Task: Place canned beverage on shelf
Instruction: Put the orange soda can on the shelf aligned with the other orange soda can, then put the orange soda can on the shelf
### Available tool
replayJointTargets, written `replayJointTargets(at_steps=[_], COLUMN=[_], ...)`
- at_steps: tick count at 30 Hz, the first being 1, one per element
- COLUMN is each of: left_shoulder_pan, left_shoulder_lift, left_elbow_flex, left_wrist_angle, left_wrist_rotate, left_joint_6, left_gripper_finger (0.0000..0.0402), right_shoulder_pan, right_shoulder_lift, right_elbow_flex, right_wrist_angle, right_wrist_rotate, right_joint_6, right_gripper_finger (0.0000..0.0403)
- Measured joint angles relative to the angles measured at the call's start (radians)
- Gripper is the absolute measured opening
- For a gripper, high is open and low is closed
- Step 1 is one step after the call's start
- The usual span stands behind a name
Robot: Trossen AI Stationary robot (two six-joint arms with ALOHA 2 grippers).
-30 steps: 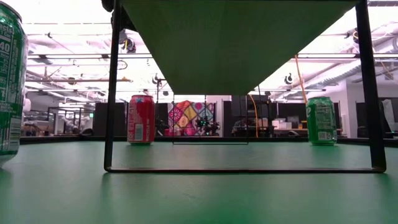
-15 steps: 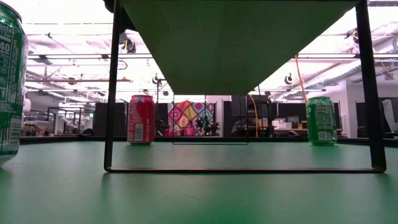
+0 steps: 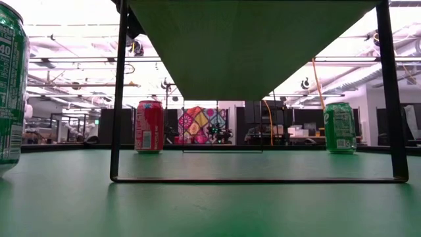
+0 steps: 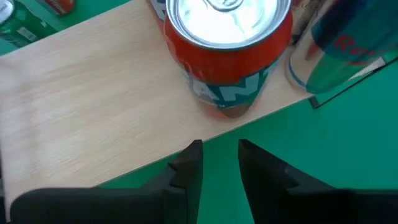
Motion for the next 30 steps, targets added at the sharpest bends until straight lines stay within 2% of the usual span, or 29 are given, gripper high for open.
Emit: replayJointTargets(at_steps=[5, 15, 22, 30], left_shoulder_pan=[0.0, 0.0, 0.003, 0.05], left_shoulder_lift=[-0.016, -0.092, -0.138, -0.154], left_elbow_flex=[0.0, 0.0, 0.0, 0.0], left_wrist_angle=[-0.026, -0.066, -0.137, -0.299], left_wrist_rotate=[0.0, 0.007, -0.062, -0.076], left_joint_6=[-0.027, -0.079, -0.084, -0.263], left_gripper_finger=[0.018, 0.018, 0.018, 0.018], right_shoulder_pan=[0.0, 0.0, 0.0, 0.0], right_shoulder_lift=[-0.027, -0.098, -0.127, -0.131], right_elbow_flex=[0.0, 0.001, 0.001, 0.001], right_wrist_angle=[-0.017, -0.054, -0.07, -0.12], right_wrist_rotate=[-0.044, -0.045, -0.044, -0.035], right_joint_6=[0.032, 0.093, 0.09, 0.016], right_gripper_finger=[0.0093, 0.0093, 0.0093, 0.0093])
